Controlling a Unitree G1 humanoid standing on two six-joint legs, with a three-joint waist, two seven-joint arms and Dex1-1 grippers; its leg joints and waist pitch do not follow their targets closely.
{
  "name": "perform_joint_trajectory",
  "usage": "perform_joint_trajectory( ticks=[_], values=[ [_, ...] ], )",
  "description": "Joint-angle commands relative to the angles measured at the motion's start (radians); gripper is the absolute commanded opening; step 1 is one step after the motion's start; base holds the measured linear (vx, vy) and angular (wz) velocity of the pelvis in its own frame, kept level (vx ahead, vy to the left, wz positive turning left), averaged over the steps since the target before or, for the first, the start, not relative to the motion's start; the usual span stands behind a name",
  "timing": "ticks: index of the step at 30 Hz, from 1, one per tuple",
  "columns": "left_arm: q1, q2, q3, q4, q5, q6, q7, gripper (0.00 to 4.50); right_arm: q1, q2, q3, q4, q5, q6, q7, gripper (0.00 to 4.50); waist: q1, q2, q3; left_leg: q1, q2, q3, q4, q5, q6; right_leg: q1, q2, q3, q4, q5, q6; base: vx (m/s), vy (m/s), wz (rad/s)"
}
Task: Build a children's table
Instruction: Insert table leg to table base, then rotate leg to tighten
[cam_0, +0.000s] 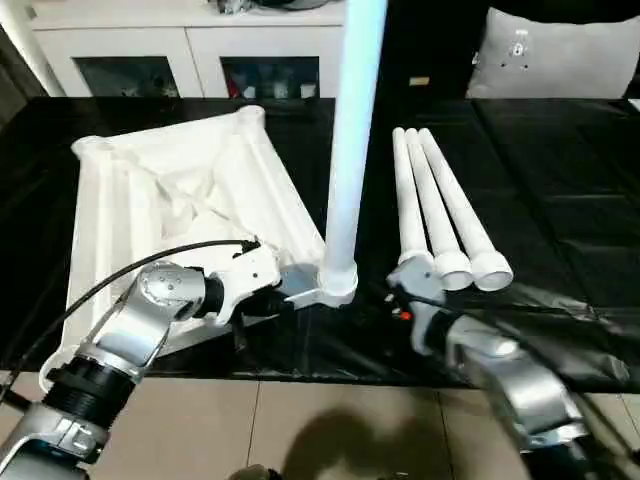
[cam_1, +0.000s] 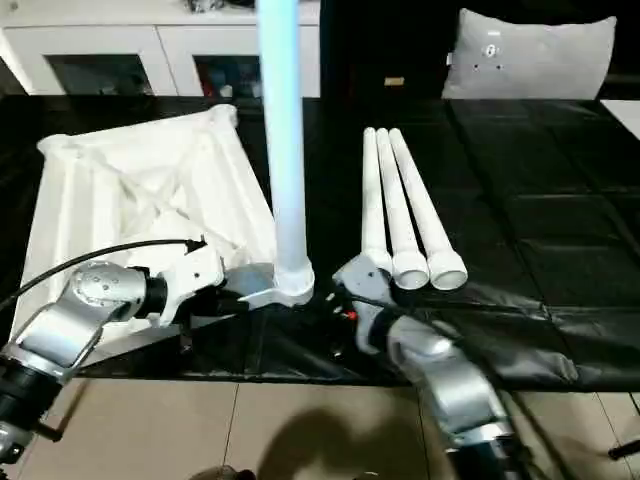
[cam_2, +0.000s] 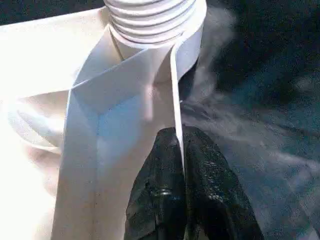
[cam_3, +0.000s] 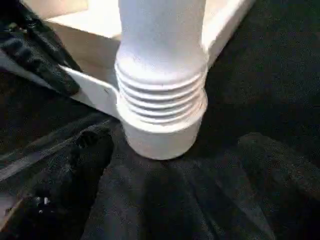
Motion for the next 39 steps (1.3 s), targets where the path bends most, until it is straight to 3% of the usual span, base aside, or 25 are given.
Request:
perform_joint_trajectory(
  ticks=[1, 3, 7, 9, 10, 11, 13, 15, 16, 17, 19, 20, 21, 27, 29, 35, 39],
  values=[
    [-0.006, 0.014, -0.054, 0.011, 0.018, -0.031, -0.048, 0.0, -0.009, -0.024, -0.022, -0.028, 0.015, -0.027, 0.051, 4.47, 0.0, 0.009, -0.061, 0.016, 0.06, -0.025, -0.06, -0.219, 0.016, 0.044, -0.088, 0.06, -0.073, -0.078, -0.2, 0.0, 0.0, 0.0],
    [-0.011, 0.015, -0.066, 0.021, 0.016, -0.052, -0.072, 0.0, -0.033, -0.06, -0.03, -0.028, 0.03, -0.056, 0.106, 4.47, 0.011, 0.009, -0.061, 0.015, 0.06, -0.024, -0.058, -0.212, 0.026, 0.045, -0.09, 0.059, -0.073, -0.096, -0.21, 0.0, 0.0, 0.0],
    [-0.016, 0.016, -0.081, 0.028, 0.019, -0.087, -0.106, 0.0, -0.069, -0.096, -0.009, -0.014, 0.036, -0.076, 0.18, 4.47, 0.016, 0.008, -0.062, 0.016, 0.062, -0.025, -0.057, -0.205, 0.031, 0.044, -0.09, 0.058, -0.071, -0.107, -0.216, 0.0, 0.0, 0.0],
    [-0.018, 0.012, -0.089, 0.027, 0.021, -0.105, -0.129, 0.0, -0.098, -0.12, 0.025, 0.007, 0.046, -0.088, 0.255, 4.47, 0.019, 0.002, -0.065, 0.014, 0.063, -0.024, -0.054, -0.182, 0.04, 0.046, -0.089, 0.057, -0.066, -0.075, -0.225, 0.0, 0.0, 0.0],
    [-0.018, 0.012, -0.09, 0.026, 0.021, -0.106, -0.13, 0.0, -0.1, -0.121, 0.027, 0.009, 0.047, -0.088, 0.259, 4.47, 0.021, 0.004, -0.066, 0.013, 0.063, -0.024, -0.052, -0.165, 0.047, 0.046, -0.09, 0.057, -0.063, -0.053, -0.229, 0.0, 0.0, 0.0],
    [-0.017, 0.011, -0.094, 0.023, 0.02, -0.108, -0.137, 0.0, -0.11, -0.124, 0.038, 0.02, 0.054, -0.085, 0.283, 4.47, 0.021, -0.002, -0.066, 0.012, 0.063, -0.023, -0.052, -0.161, 0.051, 0.046, -0.09, 0.057, -0.063, -0.047, -0.231, 0.0, 0.0, 0.0],
    [-0.015, 0.009, -0.099, 0.016, 0.019, -0.112, -0.147, 0.0, -0.131, -0.123, 0.059, 0.051, 0.05, -0.097, 0.323, 4.47, 0.022, 0.001, -0.067, 0.012, 0.063, -0.023, -0.049, -0.158, 0.056, 0.045, -0.091, 0.055, -0.061, -0.044, -0.238, 0.0, 0.0, 0.0],
    [-0.014, 0.006, -0.103, 0.012, 0.019, -0.114, -0.151, 0.0, -0.167, -0.108, 0.082, 0.115, 0.032, -0.122, 0.344, 4.47, 0.022, -0.006, -0.065, 0.01, 0.063, -0.022, -0.049, -0.161, 0.057, 0.044, -0.092, 0.055, -0.062, -0.062, -0.242, 0.0, 0.0, 0.0],
    [-0.012, 0.005, -0.105, 0.009, 0.018, -0.114, -0.151, 0.0, -0.186, -0.097, 0.087, 0.151, 0.026, -0.131, 0.349, 4.47, 0.022, -0.003, -0.065, 0.01, 0.062, -0.023, -0.048, -0.163, 0.055, 0.044, -0.093, 0.055, -0.062, -0.076, -0.243, 0.0, 0.0, 0.0],
    [-0.012, 0.005, -0.105, 0.009, 0.018, -0.114, -0.151, 0.0, -0.187, -0.097, 0.087, 0.152, 0.026, -0.132, 0.349, 4.47, 0.021, -0.009, -0.064, 0.01, 0.062, -0.021, -0.048, -0.168, 0.054, 0.042, -0.093, 0.055, -0.063, -0.087, -0.243, 0.0, 0.0, 0.0],
    [-0.009, 0.006, -0.106, 0.003, 0.018, -0.112, -0.151, 0.0, -0.202, -0.09, 0.091, 0.18, 0.022, -0.139, 0.356, 4.19, 0.022, -0.005, -0.063, 0.012, 0.063, -0.022, -0.049, -0.175, 0.048, 0.042, -0.093, 0.055, -0.064, -0.114, -0.239, 0.0, 0.0, 0.0],
    [-0.008, 0.006, -0.105, 0.002, 0.018, -0.112, -0.153, 0.0, -0.209, -0.087, 0.093, 0.19, 0.025, -0.139, 0.364, 4.11, 0.023, -0.009, -0.062, 0.012, 0.064, -0.022, -0.05, -0.176, 0.048, 0.042, -0.092, 0.056, -0.064, -0.114, -0.234, 0.0, 0.0, 0.0],
    [-0.006, 0.007, -0.104, 0.001, 0.019, -0.114, -0.156, 0.0, -0.218, -0.084, 0.093, 0.202, 0.033, -0.137, 0.377, 4.11, 0.025, -0.006, -0.064, 0.012, 0.064, -0.023, -0.049, -0.171, 0.05, 0.042, -0.092, 0.056, -0.061, -0.105, -0.233, 0.0, 0.0, 0.0],
    [0.0, 0.012, -0.101, -0.004, 0.017, -0.113, -0.163, 0.0, -0.241, -0.071, 0.1, 0.254, 0.044, -0.152, 0.412, 3.49, 0.026, -0.014, -0.064, 0.01, 0.063, -0.021, -0.046, -0.147, 0.063, 0.042, -0.092, 0.055, -0.058, -0.076, -0.236, 0.0, 0.0, 0.0],
    [0.001, 0.014, -0.101, -0.005, 0.016, -0.113, -0.163, 0.0, -0.243, -0.065, 0.101, 0.264, 0.044, -0.155, 0.412, 3.3, 0.027, -0.009, -0.066, 0.009, 0.063, -0.022, -0.045, -0.141, 0.064, 0.042, -0.092, 0.054, -0.057, -0.07, -0.239, 0.0, 0.0, 0.0],
    [0.004, 0.01, -0.101, -0.005, 0.012, -0.106, -0.169, 0.0, -0.226, -0.052, 0.11, 0.268, 0.041, -0.15, 0.413, 2.82, 0.026, -0.008, -0.066, 0.009, 0.063, -0.022, -0.046, -0.142, 0.064, 0.043, -0.091, 0.053, -0.057, -0.063, -0.239, 0.0, 0.0, 0.0],
    [0.013, 0.002, -0.095, -0.016, -0.006, -0.089, -0.172, 0.0, -0.204, -0.036, 0.108, 0.26, 0.046, -0.123, 0.395, 2.75, 0.027, -0.006, -0.065, 0.01, 0.063, -0.022, -0.047, -0.159, 0.055, 0.043, -0.092, 0.054, -0.058, -0.085, -0.238, 0.0, 0.0, 0.0]
  ],
)
